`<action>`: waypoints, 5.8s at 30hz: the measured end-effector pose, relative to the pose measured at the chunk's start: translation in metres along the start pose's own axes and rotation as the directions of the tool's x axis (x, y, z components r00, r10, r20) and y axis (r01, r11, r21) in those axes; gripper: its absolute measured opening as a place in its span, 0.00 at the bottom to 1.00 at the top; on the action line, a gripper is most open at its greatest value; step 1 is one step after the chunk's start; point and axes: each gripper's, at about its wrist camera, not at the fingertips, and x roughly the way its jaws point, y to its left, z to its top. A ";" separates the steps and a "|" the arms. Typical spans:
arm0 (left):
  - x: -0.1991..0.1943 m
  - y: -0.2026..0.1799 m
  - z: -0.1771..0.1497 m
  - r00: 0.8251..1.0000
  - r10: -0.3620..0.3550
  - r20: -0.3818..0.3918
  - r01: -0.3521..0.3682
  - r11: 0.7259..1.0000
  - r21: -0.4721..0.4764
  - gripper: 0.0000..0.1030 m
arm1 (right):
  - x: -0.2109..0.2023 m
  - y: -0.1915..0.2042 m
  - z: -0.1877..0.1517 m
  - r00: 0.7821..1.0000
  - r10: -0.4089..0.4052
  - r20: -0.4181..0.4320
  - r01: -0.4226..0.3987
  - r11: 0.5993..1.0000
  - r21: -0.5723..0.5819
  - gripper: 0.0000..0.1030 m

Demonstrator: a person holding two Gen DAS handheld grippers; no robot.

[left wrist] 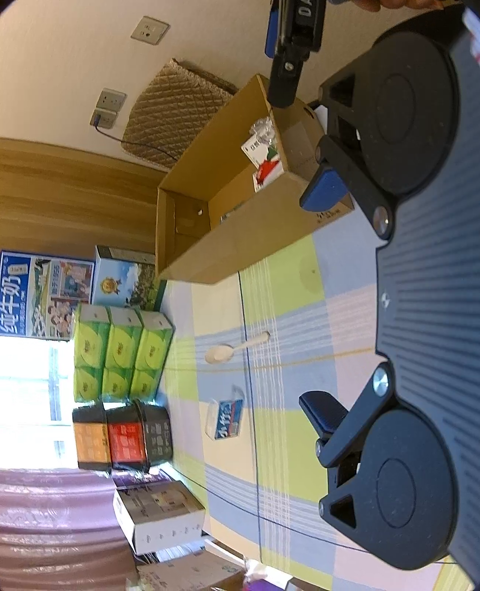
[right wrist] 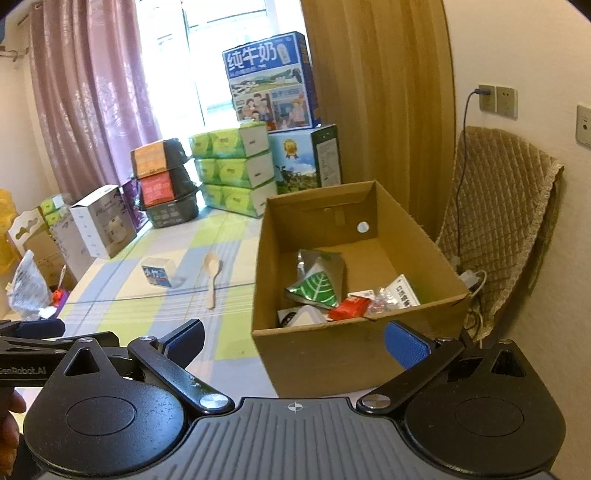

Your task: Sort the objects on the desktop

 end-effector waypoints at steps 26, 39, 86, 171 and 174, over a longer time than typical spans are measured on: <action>0.005 0.113 0.011 0.982 0.189 -0.001 -0.187 0.972 -0.140 0.99 | 0.041 0.095 0.019 0.979 0.202 0.029 -0.197 0.973 -0.122 0.98; 0.066 0.160 0.018 0.983 0.179 -0.047 -0.184 0.969 -0.166 0.99 | 0.136 0.127 0.028 0.974 0.222 -0.033 -0.225 0.966 -0.130 0.98; 0.290 0.198 0.055 0.998 0.055 0.026 -0.058 0.987 0.151 0.92 | 0.403 0.117 0.031 0.991 0.100 -0.091 -0.121 0.955 -0.272 0.76; 0.151 0.155 0.046 0.993 0.053 0.106 -0.047 0.997 -0.054 0.83 | 0.239 0.115 0.032 0.995 0.083 0.060 -0.069 0.977 -0.202 0.29; 0.139 0.148 0.039 0.993 0.051 0.108 -0.046 0.998 -0.051 0.83 | 0.224 0.115 0.025 0.995 0.082 0.054 -0.070 0.979 -0.191 0.29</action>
